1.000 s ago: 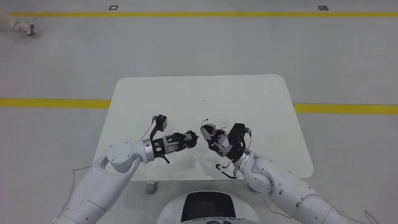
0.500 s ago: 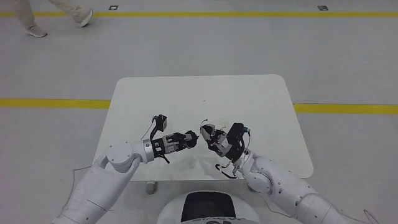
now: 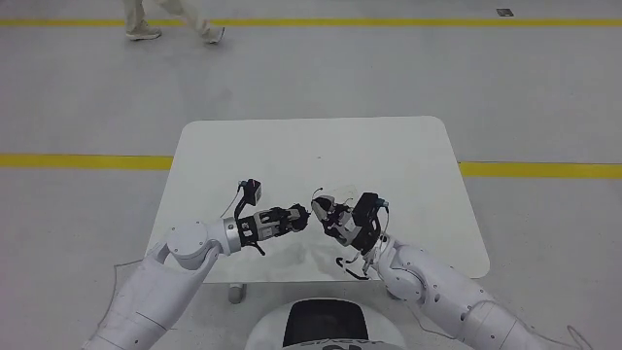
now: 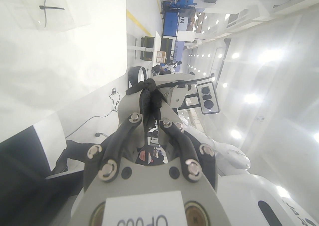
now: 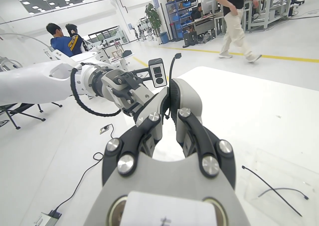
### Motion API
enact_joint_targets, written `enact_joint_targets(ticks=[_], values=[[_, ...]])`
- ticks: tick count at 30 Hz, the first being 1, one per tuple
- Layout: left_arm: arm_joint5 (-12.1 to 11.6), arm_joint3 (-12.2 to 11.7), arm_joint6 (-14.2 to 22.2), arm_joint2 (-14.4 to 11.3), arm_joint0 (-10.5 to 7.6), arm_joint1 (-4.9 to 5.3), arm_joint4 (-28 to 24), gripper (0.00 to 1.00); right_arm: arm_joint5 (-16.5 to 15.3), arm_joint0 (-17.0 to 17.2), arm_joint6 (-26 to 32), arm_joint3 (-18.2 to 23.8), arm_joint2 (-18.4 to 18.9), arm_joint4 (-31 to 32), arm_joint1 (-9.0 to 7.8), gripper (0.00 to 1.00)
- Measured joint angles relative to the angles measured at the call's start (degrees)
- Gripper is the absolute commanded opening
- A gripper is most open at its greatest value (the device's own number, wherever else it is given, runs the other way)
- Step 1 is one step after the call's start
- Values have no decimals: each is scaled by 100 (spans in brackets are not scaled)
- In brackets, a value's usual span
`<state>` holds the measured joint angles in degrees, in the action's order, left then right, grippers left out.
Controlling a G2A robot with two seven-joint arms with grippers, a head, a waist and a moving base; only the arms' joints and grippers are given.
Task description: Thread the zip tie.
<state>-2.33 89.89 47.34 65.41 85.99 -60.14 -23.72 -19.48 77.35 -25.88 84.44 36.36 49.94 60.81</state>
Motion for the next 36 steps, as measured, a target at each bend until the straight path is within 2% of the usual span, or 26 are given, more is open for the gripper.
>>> enact_joint_targets(ticks=[15, 16, 17, 18, 19, 20, 21, 26, 36], values=[[0, 0, 0, 0, 0, 0, 0, 0, 0, -37, 60, -51, -82, -158, -28, 0], [0, 0, 0, 0, 0, 0, 0, 0, 0, -36, 54, -55, -81, -177, -28, 11], [0, 0, 0, 0, 0, 0, 0, 0, 0, -35, 49, -57, -81, -195, -27, 30], [0, 0, 0, 0, 0, 0, 0, 0, 0, -35, 43, -60, -81, -214, -27, 43], [0, 0, 0, 0, 0, 0, 0, 0, 0, -36, 39, -62, -82, -226, -27, 62], [0, 0, 0, 0, 0, 0, 0, 0, 0, -36, 33, -61, -84, -239, -28, 97], [0, 0, 0, 0, 0, 0, 0, 0, 0, -32, 21, -57, -86, -262, -31, 100], [0, 0, 0, 0, 0, 0, 0, 0, 0, -4, 1, -13, -117, -359, -69, 100], [0, 0, 0, 0, 0, 0, 0, 0, 0, 118, -93, 136, -138, -390, -315, 100]])
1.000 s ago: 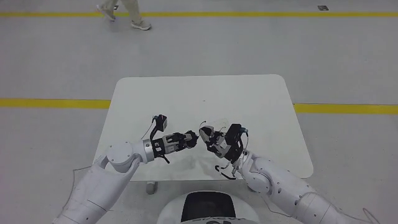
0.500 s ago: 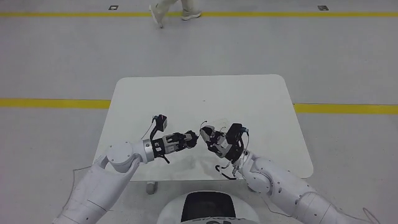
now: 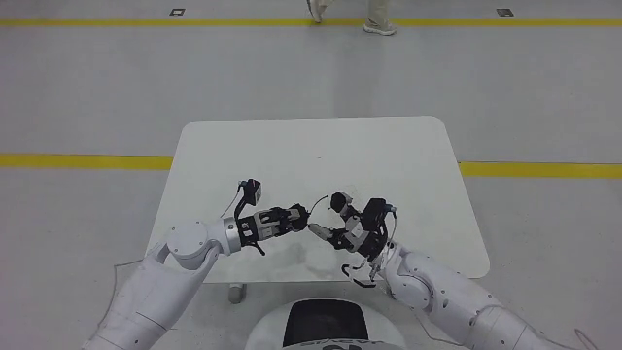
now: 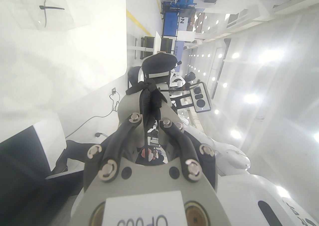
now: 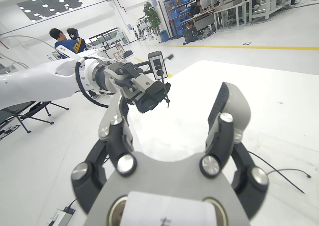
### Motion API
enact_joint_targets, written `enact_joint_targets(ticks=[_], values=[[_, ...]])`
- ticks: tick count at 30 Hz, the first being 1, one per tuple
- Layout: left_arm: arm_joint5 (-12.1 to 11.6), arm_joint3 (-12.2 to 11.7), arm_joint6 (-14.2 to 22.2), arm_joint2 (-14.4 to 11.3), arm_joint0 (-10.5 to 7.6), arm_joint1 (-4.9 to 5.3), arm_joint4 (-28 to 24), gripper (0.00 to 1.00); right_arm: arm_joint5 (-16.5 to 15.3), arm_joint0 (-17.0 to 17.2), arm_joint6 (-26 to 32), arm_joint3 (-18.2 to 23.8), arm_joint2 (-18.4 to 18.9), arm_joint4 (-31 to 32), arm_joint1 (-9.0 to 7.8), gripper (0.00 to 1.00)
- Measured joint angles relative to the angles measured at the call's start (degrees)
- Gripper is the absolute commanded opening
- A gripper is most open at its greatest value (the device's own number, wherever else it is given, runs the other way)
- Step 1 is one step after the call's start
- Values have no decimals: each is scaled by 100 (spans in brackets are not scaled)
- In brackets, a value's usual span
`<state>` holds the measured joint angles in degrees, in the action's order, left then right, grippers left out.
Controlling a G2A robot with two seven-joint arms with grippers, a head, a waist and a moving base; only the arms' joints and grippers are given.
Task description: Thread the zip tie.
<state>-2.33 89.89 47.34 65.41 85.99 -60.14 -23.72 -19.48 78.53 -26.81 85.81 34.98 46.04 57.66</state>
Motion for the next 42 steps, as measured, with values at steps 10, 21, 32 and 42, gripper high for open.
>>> enact_joint_targets(ticks=[10, 21, 32, 42], values=[[24, -47, -163, -48, -24, -14, -93, 0, 0, 55, -46, 118, -22, -204, 7, 100], [-77, -344, 419, 185, -50, 36, -955, 0, 0, -637, -496, 770, -1373, -2013, -589, 100], [-154, -473, 694, 226, -113, 69, -1205, 0, 0, -1691, -221, 1240, -2529, -3665, -947, 100], [-171, -463, 675, 226, -112, 71, -1177, 0, 0, -1577, -190, 1285, -2217, -3937, -980, 100]])
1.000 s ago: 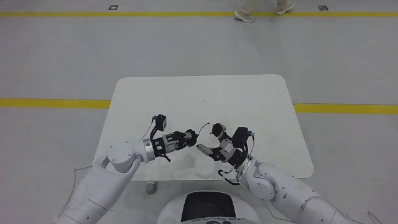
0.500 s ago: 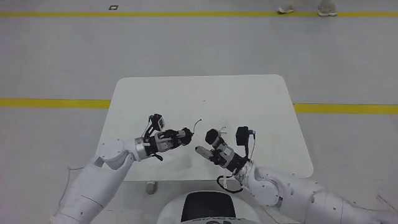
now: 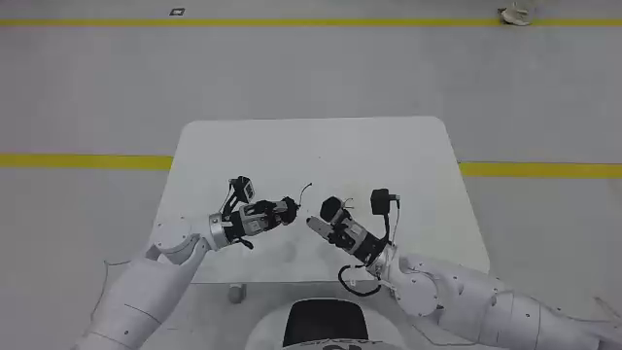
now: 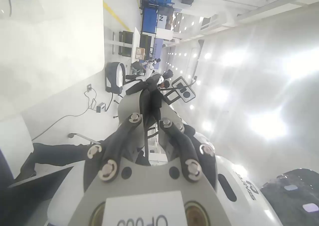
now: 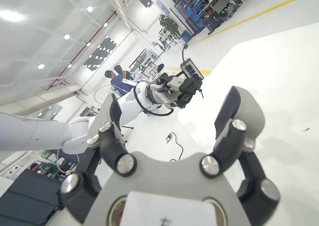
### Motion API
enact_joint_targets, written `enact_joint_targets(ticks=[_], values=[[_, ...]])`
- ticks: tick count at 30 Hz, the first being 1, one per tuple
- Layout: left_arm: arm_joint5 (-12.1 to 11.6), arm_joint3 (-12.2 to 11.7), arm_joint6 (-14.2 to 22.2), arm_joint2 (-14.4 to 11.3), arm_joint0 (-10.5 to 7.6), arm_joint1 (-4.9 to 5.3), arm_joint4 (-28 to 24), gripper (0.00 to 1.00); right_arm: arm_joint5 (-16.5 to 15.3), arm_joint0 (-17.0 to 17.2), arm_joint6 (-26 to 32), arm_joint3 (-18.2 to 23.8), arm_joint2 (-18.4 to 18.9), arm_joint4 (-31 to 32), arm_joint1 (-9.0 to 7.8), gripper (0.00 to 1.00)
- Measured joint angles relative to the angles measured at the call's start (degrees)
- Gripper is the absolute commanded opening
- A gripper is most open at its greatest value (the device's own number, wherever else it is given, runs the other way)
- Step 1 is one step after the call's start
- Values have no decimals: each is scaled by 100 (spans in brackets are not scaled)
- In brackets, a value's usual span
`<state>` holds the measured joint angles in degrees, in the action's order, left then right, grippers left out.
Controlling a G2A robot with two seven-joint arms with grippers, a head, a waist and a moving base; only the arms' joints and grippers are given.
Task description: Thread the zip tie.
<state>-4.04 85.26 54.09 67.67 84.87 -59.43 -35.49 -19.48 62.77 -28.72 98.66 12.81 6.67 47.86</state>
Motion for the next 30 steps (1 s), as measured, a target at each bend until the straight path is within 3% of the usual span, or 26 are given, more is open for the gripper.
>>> enact_joint_targets(ticks=[8, 12, 17, 20, 23, 26, 30], values=[[0, 0, 0, 0, 0, 0, 0, 0, 0, 278, 538, 416, 821, -602, -457, 100], [0, 0, 0, 0, 0, 0, 0, 0, 0, 542, 1305, 738, 1410, -1205, -700, 100], [0, 0, 0, 0, 0, 0, 0, 0, 0, 996, 2601, 786, 2418, -2195, -812, 100], [0, 0, 0, 0, 0, 0, 0, 0, 0, 1381, 3541, 717, 3171, -2844, -739, 100], [0, 0, 0, 0, 0, 0, 0, 0, 0, 1769, 4796, 510, 3986, -3622, -544, 100], [0, 0, 0, 0, 0, 0, 0, 0, 0, 2119, 6337, 95, 4826, -4524, -221, 100], [0, 0, 0, 0, 0, 0, 0, 0, 0, 2371, 8509, -717, 5743, -5473, 390, 100]])
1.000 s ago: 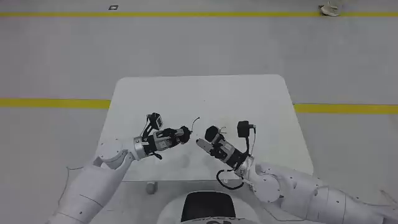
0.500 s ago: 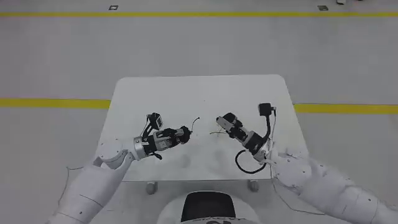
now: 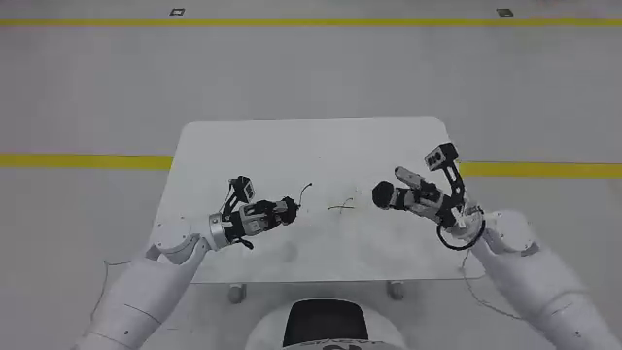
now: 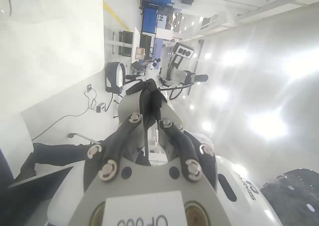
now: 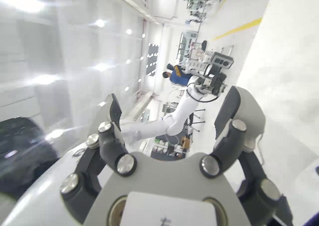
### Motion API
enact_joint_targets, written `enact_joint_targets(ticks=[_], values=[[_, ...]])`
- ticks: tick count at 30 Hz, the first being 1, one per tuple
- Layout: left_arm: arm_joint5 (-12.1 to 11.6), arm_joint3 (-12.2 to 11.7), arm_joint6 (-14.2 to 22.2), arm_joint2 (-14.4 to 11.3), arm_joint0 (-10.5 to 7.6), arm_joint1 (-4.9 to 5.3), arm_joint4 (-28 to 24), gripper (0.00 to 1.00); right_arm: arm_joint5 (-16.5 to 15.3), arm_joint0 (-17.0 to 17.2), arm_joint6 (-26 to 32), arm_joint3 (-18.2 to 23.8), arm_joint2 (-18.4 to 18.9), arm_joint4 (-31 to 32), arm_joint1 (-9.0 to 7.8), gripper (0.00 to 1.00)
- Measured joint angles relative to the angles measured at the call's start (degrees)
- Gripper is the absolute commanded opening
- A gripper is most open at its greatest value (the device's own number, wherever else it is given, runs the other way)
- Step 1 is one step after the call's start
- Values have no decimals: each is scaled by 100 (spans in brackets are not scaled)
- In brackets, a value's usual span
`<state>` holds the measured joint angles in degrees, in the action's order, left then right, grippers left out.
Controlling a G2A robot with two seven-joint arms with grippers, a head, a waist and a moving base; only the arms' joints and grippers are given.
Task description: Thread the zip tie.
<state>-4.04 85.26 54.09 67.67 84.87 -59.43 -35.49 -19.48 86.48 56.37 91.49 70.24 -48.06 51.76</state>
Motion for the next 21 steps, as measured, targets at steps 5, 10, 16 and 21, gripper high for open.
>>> enact_joint_targets(ticks=[5, 10, 16, 21], values=[[0, 0, 0, 0, 0, 0, 0, 0, 0, -73, 1743, -873, 511, -239, 743, 100], [0, 0, 0, 0, 0, 0, 0, 0, 0, -185, 2351, -1263, 509, 140, 1243, 100], [0, 0, 0, 0, 0, 0, 0, 0, 0, -182, 2326, -1254, 508, 94, 1230, 100], [7, 15, -67, -29, 10, -10, -47, 0, 81, -176, 2297, -1257, 460, -12, 1245, 100]])
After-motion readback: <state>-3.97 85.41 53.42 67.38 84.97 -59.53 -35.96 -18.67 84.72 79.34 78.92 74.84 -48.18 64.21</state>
